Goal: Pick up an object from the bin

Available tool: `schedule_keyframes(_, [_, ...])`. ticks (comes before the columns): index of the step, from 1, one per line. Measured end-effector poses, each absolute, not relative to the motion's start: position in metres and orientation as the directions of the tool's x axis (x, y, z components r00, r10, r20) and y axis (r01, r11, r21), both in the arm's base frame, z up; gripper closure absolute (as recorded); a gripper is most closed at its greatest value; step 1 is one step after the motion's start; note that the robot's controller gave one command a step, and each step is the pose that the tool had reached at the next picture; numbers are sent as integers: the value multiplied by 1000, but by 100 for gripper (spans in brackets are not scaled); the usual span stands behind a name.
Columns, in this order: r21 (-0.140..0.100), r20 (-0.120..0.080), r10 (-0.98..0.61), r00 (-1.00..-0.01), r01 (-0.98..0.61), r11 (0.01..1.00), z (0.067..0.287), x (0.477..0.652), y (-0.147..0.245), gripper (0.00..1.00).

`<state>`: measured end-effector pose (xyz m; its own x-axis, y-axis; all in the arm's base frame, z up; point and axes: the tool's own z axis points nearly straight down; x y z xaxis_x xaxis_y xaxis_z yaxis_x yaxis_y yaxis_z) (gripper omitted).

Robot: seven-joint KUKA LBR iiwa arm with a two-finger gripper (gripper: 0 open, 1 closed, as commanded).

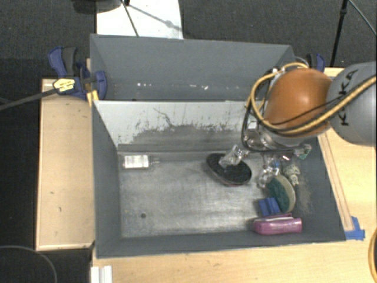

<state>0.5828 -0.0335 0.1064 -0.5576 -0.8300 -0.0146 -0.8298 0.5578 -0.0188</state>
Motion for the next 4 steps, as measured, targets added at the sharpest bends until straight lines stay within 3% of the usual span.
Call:
schedule_keyframes(1, [-18,-20,-829,-559,-828,560,106,584,-31,100])
schedule_keyframes(2, [-7,-6,-974,-225,-974,226,193,590,41,100])
schedule_keyframes(3, [-2,-3,-973,-233,-973,233,191,589,39,0])
schedule_keyframes(4, [4,-2,-938,-346,-938,346,74,548,16,0])
